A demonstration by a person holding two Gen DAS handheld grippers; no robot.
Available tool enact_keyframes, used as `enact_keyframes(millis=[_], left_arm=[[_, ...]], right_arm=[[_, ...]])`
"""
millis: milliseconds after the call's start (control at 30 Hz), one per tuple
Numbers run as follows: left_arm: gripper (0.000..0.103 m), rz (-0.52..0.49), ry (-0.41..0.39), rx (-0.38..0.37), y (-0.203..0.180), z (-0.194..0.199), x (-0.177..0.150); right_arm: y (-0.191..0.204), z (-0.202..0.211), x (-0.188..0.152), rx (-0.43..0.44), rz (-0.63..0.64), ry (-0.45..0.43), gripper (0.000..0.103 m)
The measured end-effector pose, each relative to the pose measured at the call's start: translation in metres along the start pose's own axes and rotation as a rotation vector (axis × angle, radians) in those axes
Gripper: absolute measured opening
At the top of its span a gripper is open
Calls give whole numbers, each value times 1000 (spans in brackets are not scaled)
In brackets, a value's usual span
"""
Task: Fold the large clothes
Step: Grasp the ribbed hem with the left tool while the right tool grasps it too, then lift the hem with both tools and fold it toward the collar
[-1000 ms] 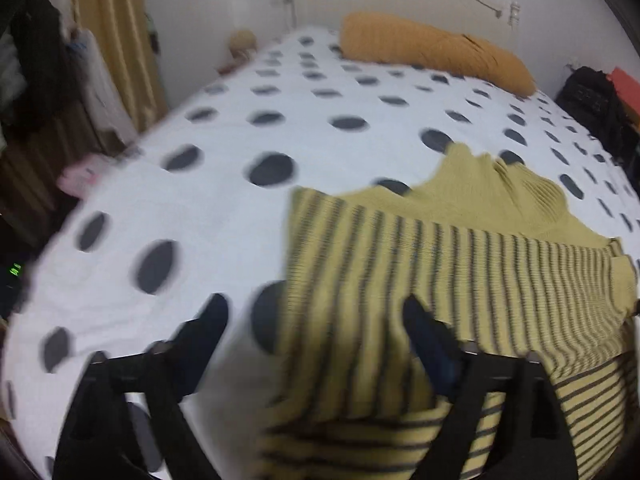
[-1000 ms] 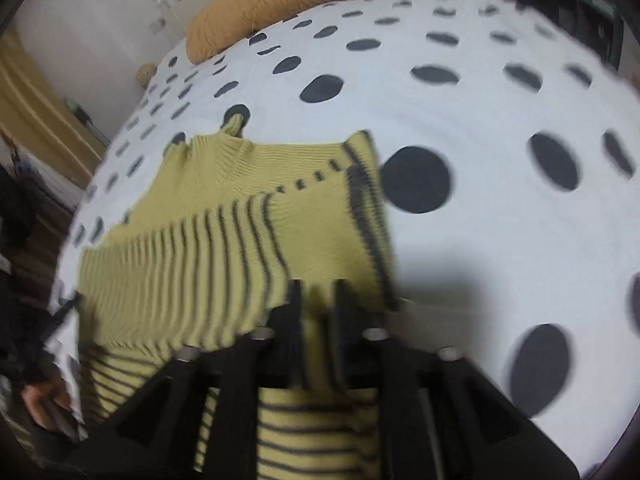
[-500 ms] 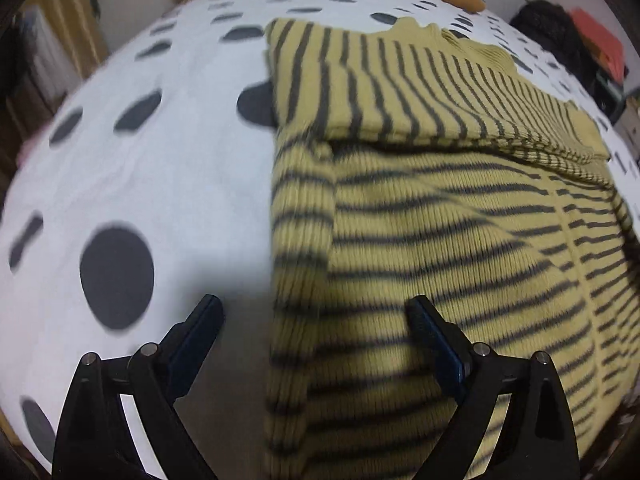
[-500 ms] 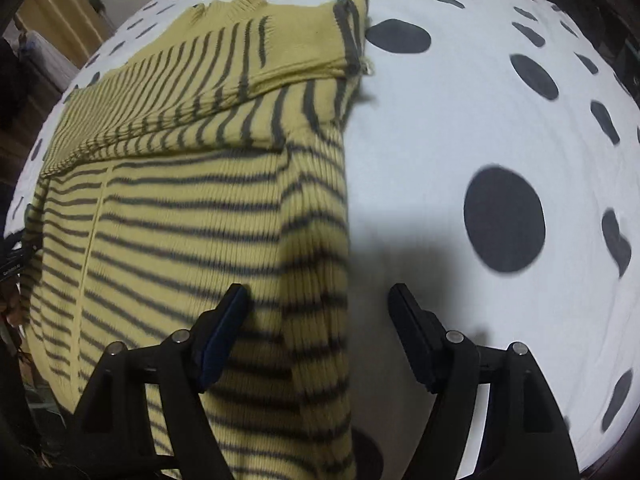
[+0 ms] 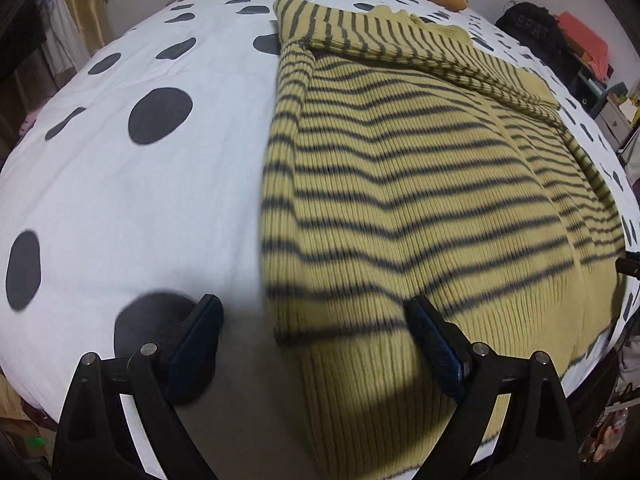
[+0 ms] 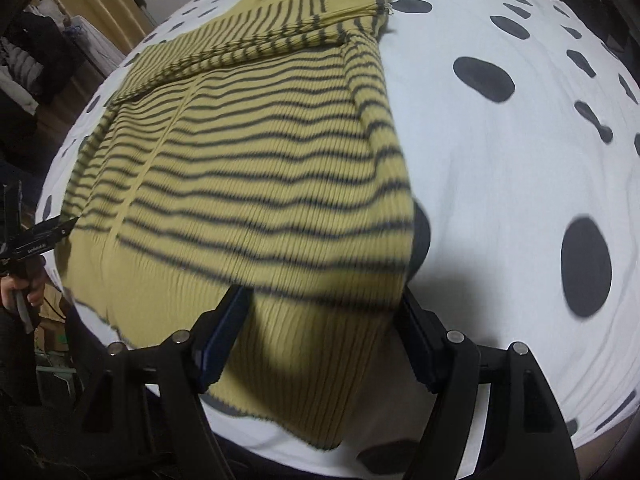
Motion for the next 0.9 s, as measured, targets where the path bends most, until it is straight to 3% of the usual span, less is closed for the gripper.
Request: enact_keyframes(millis=[133,233,300,333,367,400,467,567,700,767,833,900], left_arm=[[92,-27,3,7,-15,10,-24],[80,-20,-7,3,-21,15,-27],[59,19,-12,-36,-19,21,-29],[52,35,-15,-56,-20,22,-30],[38,47,-20,-82,-20,25,-31],[21,55,-24,-97,-20,27,-30],[12,82,-45,-108,-16,33,-30],[12,127,-54,-158,-6,34,-26],[20,226,-35,-275,17,21,-28],[22,254,-34,-334,24,19,-30],[26,271,-36,-376,28,18,-32],[40,277,-42,-414,28,18,-34]], right_arm=[[10,0,-31,18,-15,-16,74],[17,1,-41,6,-17,-79,71],[14,4,-44,23,-61,-119,58],[11,5,-44,54,-84,-126,40],[8,4,-45,89,-102,-124,32],[4,5,-45,124,-129,-129,28],[-2,10,-47,195,-155,-157,22],[-3,18,-51,319,-169,-218,22],[-19,4,-54,307,-212,-179,23],[-29,-4,-56,375,-261,-158,24],[-37,-7,-59,458,-300,-171,31],[-37,-7,-63,487,-295,-190,36]])
Point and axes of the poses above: each gripper's, at about its wrist camera, not at the fingertips, and z roughly against the way its jaws point, y to its left, x to its top, the point moved 2 cm from there along -z, roughly the way its jaws point, and after that the axes turned 1 degree about -y, right-handed, at the moved point
